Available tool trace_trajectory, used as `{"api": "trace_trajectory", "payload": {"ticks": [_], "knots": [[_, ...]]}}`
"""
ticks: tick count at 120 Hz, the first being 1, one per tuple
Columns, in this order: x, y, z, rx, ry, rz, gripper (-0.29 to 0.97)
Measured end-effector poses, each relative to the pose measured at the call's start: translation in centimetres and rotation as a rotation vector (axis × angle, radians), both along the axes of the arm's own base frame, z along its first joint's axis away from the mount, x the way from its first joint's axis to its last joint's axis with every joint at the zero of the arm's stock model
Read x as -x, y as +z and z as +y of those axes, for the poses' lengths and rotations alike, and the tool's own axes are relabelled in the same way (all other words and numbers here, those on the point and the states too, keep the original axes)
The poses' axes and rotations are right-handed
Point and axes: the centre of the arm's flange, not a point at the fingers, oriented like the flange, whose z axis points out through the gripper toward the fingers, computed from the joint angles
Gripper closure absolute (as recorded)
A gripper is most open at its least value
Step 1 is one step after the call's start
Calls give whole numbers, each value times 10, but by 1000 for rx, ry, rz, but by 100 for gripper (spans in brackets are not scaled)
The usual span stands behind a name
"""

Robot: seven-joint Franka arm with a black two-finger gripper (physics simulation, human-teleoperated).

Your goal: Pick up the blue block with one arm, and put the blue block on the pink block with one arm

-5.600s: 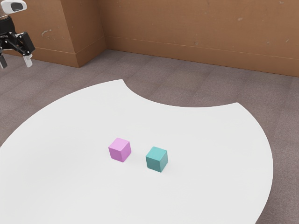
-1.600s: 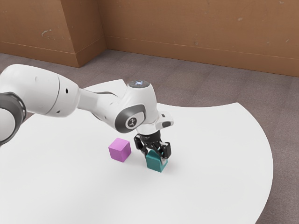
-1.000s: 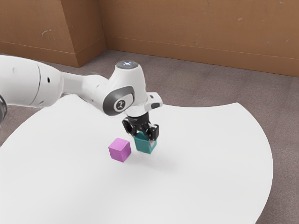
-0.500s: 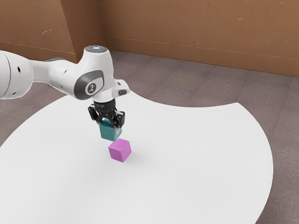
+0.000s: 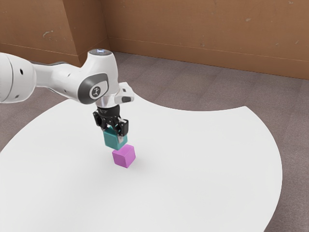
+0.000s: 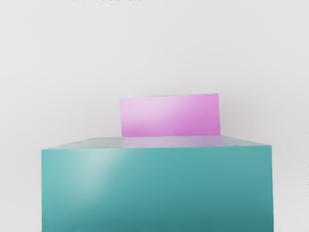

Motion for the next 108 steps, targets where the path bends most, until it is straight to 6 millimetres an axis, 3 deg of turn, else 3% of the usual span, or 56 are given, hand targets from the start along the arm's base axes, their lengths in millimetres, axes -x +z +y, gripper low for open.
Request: {"api": "trace_trajectory", "payload": {"ticks": [108], "knots": [[-11,-1,-6,34,-13,-87,32]]}}
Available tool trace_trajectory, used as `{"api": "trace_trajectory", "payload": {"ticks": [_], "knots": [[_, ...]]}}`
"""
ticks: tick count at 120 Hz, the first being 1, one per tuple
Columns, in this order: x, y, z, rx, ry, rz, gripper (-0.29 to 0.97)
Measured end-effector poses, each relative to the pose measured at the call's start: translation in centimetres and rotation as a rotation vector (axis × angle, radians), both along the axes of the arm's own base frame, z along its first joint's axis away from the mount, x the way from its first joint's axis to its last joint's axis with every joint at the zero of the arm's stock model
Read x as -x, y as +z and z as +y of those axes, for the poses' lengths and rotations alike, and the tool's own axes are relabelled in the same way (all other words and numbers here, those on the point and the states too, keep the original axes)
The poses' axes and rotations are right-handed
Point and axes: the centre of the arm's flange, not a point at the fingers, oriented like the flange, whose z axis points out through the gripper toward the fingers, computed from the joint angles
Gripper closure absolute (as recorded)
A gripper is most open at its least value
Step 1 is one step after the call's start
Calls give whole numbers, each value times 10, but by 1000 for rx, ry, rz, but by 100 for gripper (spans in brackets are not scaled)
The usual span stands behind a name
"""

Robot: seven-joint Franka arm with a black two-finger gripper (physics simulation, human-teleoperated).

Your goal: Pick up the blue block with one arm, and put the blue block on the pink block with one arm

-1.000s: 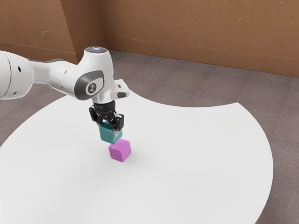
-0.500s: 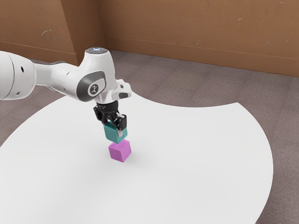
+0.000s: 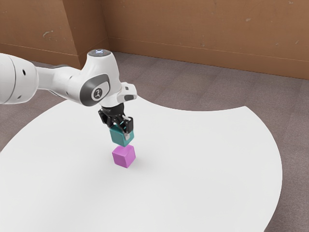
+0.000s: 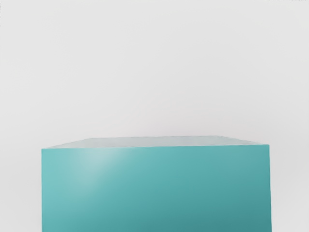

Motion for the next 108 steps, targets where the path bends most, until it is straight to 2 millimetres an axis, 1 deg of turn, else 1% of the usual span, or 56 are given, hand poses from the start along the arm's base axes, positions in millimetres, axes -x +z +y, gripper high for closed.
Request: {"api": "trace_trajectory", "payload": {"ticks": [40,72,108], "knots": [[-2,-8,4,2,33,7,31],[8,-13,4,1,48,24,31],[9,-17,4,1,56,22,32]]}}
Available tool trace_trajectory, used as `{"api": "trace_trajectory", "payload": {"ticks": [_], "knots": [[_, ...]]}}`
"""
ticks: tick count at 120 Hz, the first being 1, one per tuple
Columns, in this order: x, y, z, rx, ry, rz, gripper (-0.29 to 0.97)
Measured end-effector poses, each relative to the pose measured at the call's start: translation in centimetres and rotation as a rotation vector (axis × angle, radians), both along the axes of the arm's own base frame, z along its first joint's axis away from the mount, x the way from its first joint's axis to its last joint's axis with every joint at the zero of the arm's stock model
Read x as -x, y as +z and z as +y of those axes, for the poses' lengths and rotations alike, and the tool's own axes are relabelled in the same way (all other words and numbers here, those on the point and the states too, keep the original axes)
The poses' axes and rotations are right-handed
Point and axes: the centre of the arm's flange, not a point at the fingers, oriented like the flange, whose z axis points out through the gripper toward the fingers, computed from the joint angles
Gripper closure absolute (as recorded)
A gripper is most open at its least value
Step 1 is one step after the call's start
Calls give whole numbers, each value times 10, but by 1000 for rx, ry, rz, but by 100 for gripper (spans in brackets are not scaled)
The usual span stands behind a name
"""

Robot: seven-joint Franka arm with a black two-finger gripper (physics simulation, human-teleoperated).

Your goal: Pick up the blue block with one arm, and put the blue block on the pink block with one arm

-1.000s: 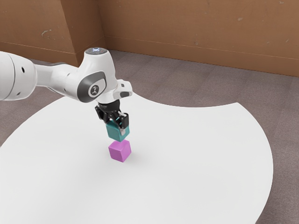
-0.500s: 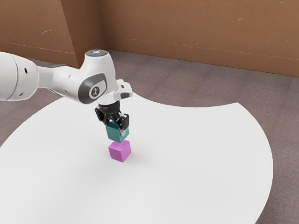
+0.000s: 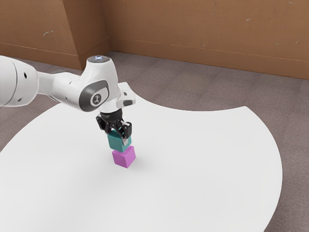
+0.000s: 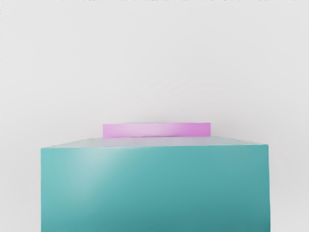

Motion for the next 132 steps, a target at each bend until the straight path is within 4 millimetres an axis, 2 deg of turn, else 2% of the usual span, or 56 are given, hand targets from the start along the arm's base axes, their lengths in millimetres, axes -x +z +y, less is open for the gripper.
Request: {"api": "trace_trajectory", "payload": {"ticks": [35,65,68,72,79,83,89,99,132], "knots": [[-1,0,0,0,1,-9,31],[-2,4,0,8,4,-22,11],[-2,16,2,6,7,-43,9],[-2,45,7,3,16,-86,8],[5,113,12,-2,26,-176,6],[11,144,14,-6,29,-211,5],[20,172,16,-9,33,-229,4],[28,182,18,-13,38,-206,3],[39,172,12,-20,29,-88,1]]}}
